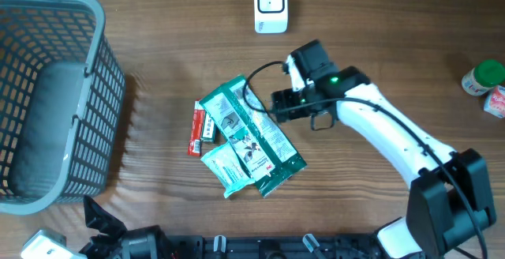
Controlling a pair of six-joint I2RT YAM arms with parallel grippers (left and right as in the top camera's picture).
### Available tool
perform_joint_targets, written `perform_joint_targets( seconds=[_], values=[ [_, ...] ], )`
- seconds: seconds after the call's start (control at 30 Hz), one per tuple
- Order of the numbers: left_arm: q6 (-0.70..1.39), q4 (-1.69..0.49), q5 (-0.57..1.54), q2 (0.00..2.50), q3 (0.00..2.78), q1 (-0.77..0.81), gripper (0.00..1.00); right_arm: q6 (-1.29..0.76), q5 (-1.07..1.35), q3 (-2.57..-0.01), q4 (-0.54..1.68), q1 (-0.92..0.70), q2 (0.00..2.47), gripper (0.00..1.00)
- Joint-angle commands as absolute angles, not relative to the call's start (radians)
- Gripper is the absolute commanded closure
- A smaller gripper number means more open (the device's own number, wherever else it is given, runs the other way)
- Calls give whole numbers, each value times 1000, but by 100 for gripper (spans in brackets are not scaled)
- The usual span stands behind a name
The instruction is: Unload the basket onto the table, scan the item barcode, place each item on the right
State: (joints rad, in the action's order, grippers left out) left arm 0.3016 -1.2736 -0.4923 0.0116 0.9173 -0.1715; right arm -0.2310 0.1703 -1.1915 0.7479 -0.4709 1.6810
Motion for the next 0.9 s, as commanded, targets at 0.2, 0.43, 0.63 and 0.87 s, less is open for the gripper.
perform_joint_targets(
  seconds=[0.2,0.43,0.63,0.87],
  values=[
    [262,-1289,-533,6,919,-175,0,-236,433,-1200,804,-353,1658,12],
    [460,-1034,2,7,907,-174,0,-130,730,-1136,838,-168,1665,0],
    [567,-886,503,363,704,-174,0,-218,761,-960,684,-162,1670,0],
    [574,-776,879,1104,704,-117,0,-290,760,-960,625,-156,1670,0]
  ],
)
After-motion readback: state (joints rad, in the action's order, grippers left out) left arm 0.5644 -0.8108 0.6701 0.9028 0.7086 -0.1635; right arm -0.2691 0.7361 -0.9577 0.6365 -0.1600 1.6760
